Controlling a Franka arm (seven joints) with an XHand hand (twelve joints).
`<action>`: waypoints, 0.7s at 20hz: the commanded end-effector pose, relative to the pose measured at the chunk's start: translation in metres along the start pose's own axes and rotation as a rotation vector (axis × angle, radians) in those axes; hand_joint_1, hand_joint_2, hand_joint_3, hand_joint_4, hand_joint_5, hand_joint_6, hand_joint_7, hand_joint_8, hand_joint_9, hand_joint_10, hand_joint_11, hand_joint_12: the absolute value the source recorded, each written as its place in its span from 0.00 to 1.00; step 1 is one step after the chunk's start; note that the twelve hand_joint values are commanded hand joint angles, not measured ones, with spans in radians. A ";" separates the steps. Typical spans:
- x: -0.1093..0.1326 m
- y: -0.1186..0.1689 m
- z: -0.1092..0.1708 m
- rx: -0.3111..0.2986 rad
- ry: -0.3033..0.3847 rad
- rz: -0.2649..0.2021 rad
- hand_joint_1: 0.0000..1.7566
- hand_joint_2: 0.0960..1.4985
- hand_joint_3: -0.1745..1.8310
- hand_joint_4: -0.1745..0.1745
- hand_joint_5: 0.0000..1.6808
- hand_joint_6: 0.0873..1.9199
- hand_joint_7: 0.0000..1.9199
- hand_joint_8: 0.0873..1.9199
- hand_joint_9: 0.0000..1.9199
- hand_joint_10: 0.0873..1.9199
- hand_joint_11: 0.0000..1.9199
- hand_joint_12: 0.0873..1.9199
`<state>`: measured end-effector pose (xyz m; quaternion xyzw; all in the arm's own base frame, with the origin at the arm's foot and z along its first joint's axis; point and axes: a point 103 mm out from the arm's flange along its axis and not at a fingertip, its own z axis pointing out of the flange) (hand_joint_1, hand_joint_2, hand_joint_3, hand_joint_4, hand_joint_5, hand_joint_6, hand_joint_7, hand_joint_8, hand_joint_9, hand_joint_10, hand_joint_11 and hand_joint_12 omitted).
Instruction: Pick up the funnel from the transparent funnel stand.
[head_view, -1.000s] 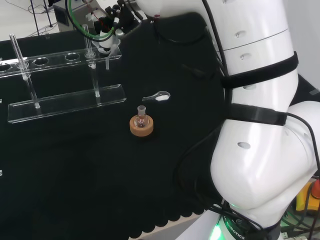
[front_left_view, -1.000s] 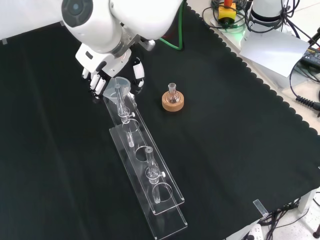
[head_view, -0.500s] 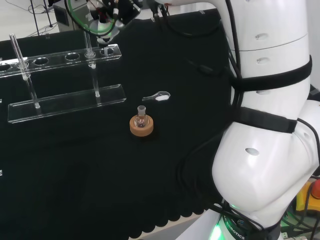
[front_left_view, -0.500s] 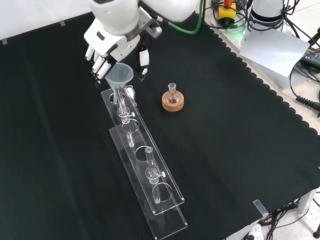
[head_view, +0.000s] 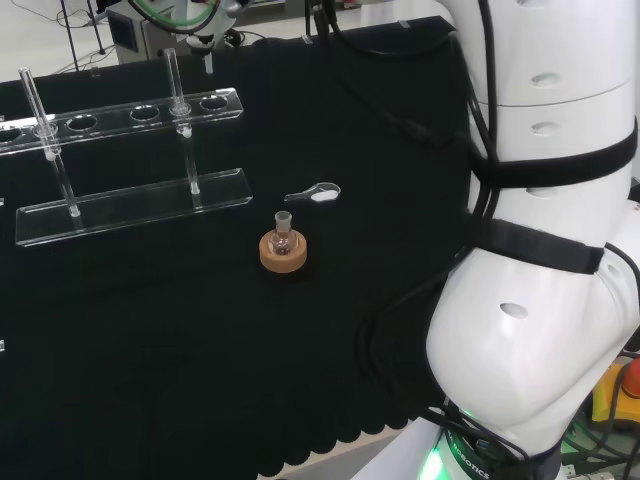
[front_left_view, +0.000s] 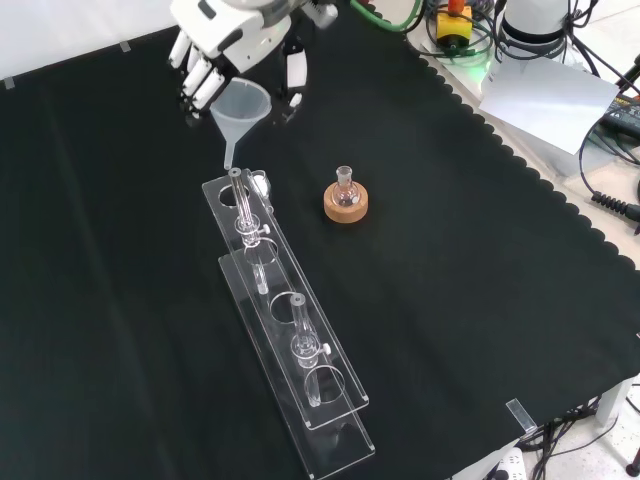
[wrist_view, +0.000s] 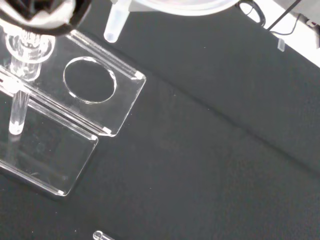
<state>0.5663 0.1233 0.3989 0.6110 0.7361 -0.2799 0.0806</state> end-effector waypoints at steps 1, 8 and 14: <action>0.002 -0.067 0.009 0.073 -0.006 0.030 0.52 0.41 0.44 0.39 0.47 0.45 0.46 0.39 0.62 0.26 0.40 0.57; 0.003 -0.104 0.030 0.099 0.029 0.053 0.52 0.41 0.45 0.39 0.47 0.45 0.45 0.39 0.62 0.26 0.39 0.57; 0.011 -0.128 0.048 0.125 0.046 0.058 0.52 0.41 0.45 0.40 0.47 0.45 0.45 0.39 0.62 0.26 0.39 0.58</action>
